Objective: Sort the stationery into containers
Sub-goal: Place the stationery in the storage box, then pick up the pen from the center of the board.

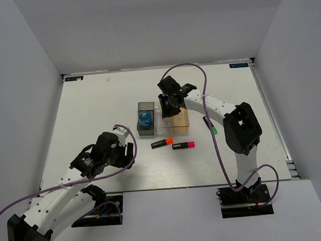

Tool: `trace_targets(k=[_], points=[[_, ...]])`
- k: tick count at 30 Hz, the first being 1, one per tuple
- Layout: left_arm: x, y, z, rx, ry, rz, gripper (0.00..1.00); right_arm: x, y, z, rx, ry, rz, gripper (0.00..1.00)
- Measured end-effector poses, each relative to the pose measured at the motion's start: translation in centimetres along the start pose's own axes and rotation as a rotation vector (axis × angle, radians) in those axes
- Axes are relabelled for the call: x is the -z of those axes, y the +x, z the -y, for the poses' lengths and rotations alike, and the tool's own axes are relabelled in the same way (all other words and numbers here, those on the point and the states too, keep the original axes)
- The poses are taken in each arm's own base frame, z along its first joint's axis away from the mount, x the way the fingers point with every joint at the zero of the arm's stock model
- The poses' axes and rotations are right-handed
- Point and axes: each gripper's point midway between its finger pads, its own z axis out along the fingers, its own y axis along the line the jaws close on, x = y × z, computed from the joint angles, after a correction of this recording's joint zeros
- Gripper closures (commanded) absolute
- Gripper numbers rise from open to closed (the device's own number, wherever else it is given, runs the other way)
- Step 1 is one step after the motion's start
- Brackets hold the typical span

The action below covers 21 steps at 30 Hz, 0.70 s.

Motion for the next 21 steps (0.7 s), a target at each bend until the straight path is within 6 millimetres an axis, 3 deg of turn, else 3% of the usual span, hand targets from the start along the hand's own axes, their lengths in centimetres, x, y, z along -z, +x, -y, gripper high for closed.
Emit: trace_targets(k=[1,2,5,8,10,11,13,14,15,18,19,20,21], points=[[0.0,0.0,0.0,0.0,0.0,-0.001,0.25,-0.1,0.0,0.0,0.0,0.001,0.001,0.82],[0.0,0.0,0.0,0.0,-0.001,-0.003,0.25,-0.2,0.0,0.0,0.001,0.001,0.002,0.68],[-0.1,0.1,0.0,0.0,-0.001,-0.005,0.25,-0.3,-0.3,-0.1,0.009,-0.009,0.014,0.43],[-0.2,0.1,0.1,0.0,0.007,-0.009,0.25,-0.4,-0.5,-0.3,0.023,-0.024,0.024,0.42],[-0.4,0.1,0.5,0.001,0.025,-0.017,0.36,-0.4,-0.4,-0.4,0.03,-0.033,0.025,0.42],[-0.6,0.1,0.7,0.001,0.035,-0.024,0.55,-0.4,-0.2,-0.4,0.034,-0.037,0.025,0.44],[-1.2,0.4,1.1,0.001,0.053,-0.052,0.71,-0.2,0.0,-0.4,0.05,-0.048,0.024,0.62],[-1.4,0.5,1.3,-0.008,0.06,-0.068,0.8,0.1,0.1,-0.5,0.059,-0.061,0.024,0.75],[-1.6,0.7,1.5,-0.023,0.065,-0.088,0.82,0.5,0.3,-0.9,0.077,-0.095,0.017,1.0],[-2.0,0.5,2.8,-0.125,0.094,-0.126,0.83,3.4,0.8,-2.3,0.198,-0.253,0.018,1.0],[-2.0,0.1,3.5,-0.173,0.108,-0.128,0.79,4.9,1.3,-2.8,0.268,-0.333,0.03,1.0],[-2.2,-0.5,4.3,-0.235,0.124,-0.126,0.72,6.5,1.8,-3.2,0.332,-0.401,0.042,0.82],[-2.3,-1.1,5.1,-0.294,0.143,-0.119,0.48,8.2,2.1,-3.3,0.391,-0.456,0.068,0.52]])
